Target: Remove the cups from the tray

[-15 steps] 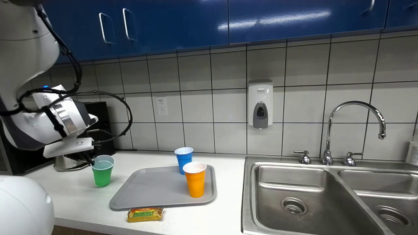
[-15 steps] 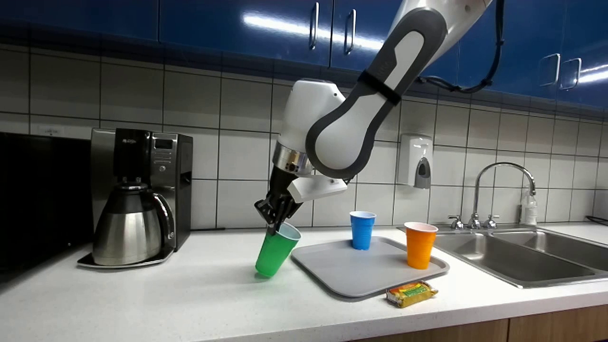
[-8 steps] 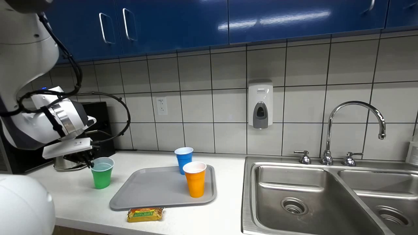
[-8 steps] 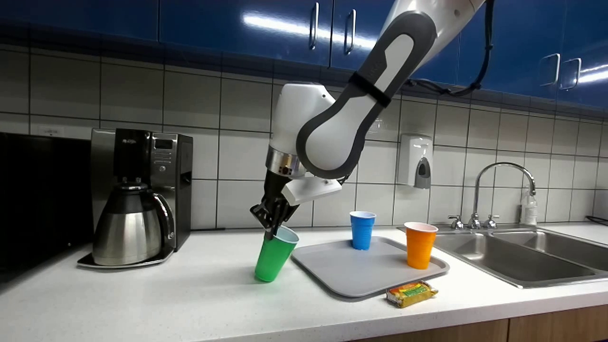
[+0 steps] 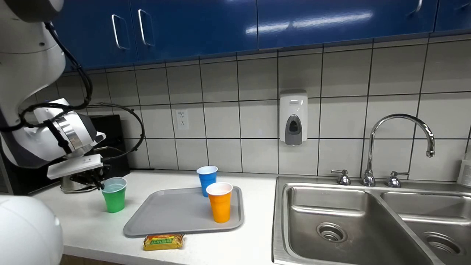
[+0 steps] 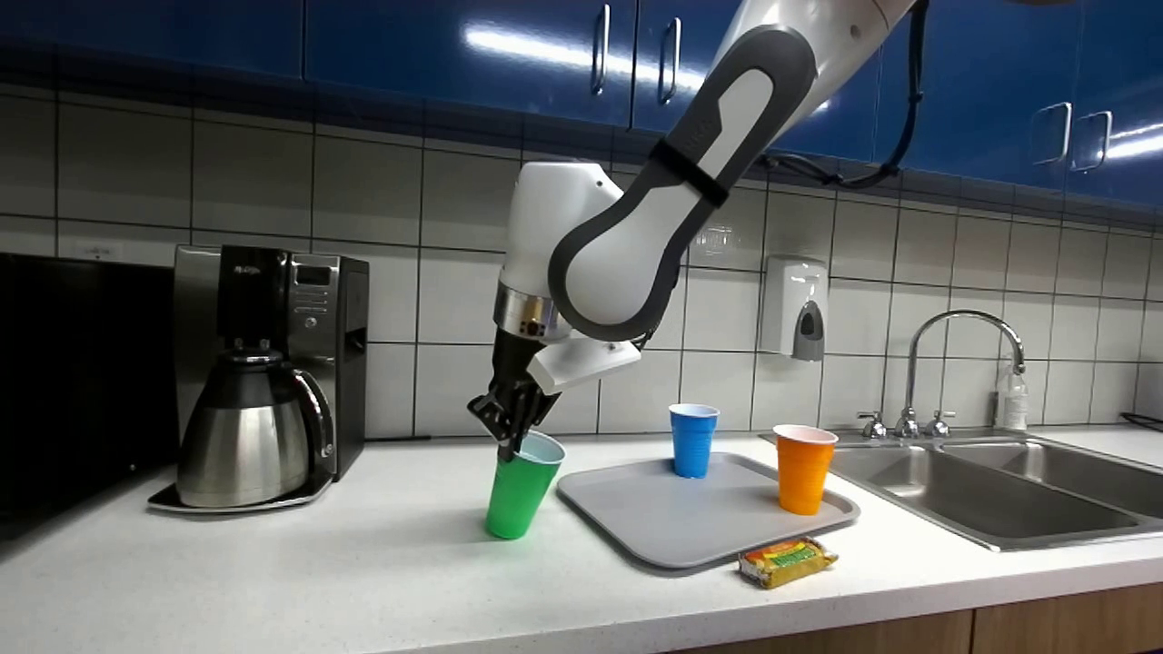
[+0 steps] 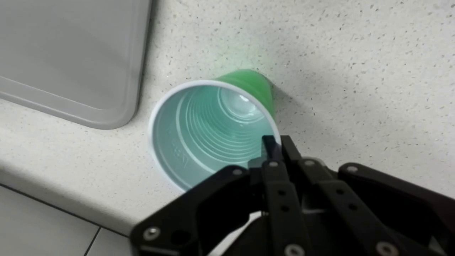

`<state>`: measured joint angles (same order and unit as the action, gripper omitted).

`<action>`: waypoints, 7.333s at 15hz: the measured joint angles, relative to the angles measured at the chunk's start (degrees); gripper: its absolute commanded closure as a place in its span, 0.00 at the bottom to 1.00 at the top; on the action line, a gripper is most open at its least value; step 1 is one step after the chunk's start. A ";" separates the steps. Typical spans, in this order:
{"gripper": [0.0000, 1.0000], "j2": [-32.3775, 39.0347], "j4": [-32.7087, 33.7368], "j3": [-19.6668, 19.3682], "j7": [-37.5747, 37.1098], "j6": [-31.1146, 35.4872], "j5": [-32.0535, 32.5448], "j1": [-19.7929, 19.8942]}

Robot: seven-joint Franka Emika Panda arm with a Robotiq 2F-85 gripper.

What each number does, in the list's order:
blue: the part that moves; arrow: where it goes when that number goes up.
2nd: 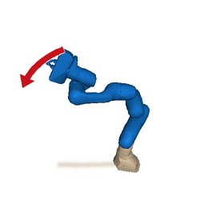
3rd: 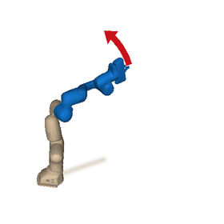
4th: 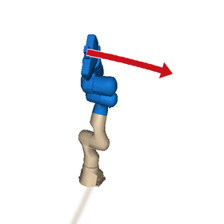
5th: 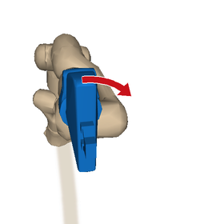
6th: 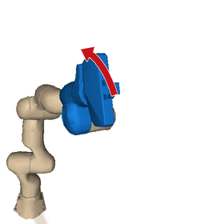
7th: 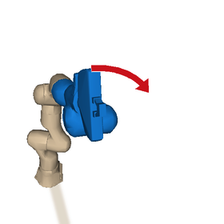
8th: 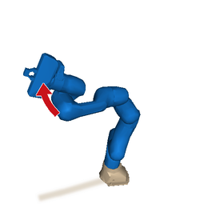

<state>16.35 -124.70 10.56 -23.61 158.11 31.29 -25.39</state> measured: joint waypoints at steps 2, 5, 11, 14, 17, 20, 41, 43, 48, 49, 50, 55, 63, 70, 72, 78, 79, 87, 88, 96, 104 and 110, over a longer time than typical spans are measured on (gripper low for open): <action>0.99 0.55 0.80 0.00 0.66 -0.40 0.11 -0.22; 0.99 1.42 2.00 0.00 1.91 -0.79 0.34 -0.38; 0.39 3.90 4.18 -0.38 2.80 -1.10 1.10 -0.67; 0.17 4.99 4.97 -1.96 3.14 -1.10 1.11 -1.84; 0.00 5.51 5.55 -3.02 3.28 -1.10 1.11 -2.73; 0.00 5.71 5.91 -3.65 3.30 -1.10 1.11 -3.34; 0.00 1.23 5.87 -4.05 3.32 -1.20 -9.22 -1.56; 0.00 0.06 5.21 -4.04 3.32 -1.29 -9.94 -1.19; 0.00 -2.98 2.50 -3.99 3.32 -1.58 -11.91 0.53; 0.00 -3.58 1.84 -4.00 3.32 -1.58 -12.09 1.10; 0.00 -4.18 1.18 -4.01 3.32 -1.58 -12.12 1.68; 0.00 -6.83 -2.03 -4.05 3.32 -1.54 -12.13 4.99; 0.00 -10.27 -6.29 -4.68 3.95 -0.98 -12.13 9.81; 0.00 -10.52 -8.36 -6.81 5.16 1.62 -11.52 12.92; 0.00 -10.52 -8.70 -7.97 5.30 2.64 -11.05 13.20; 0.00 -10.52 -8.75 -10.65 6.84 4.53 -10.63 13.55; 0.00 -10.52 -8.76 -11.10 7.09 4.73 -10.63 13.57; 0.00 -9.94 -8.75 -14.51 8.83 5.74 -10.76 14.53; 0.00 -9.82 -8.73 -14.81 8.90 5.74 -10.94 14.75; 0.00 -7.26 -6.32 -14.96 10.91 5.74 -15.58 17.20; 0.00 -2.46 -0.97 -14.92 10.97 5.73 -16.87 17.26; 0.00 2.85 3.89 -14.92 10.97 5.73 -18.39 17.25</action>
<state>19.20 -120.80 -4.36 -12.65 163.84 12.89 -8.13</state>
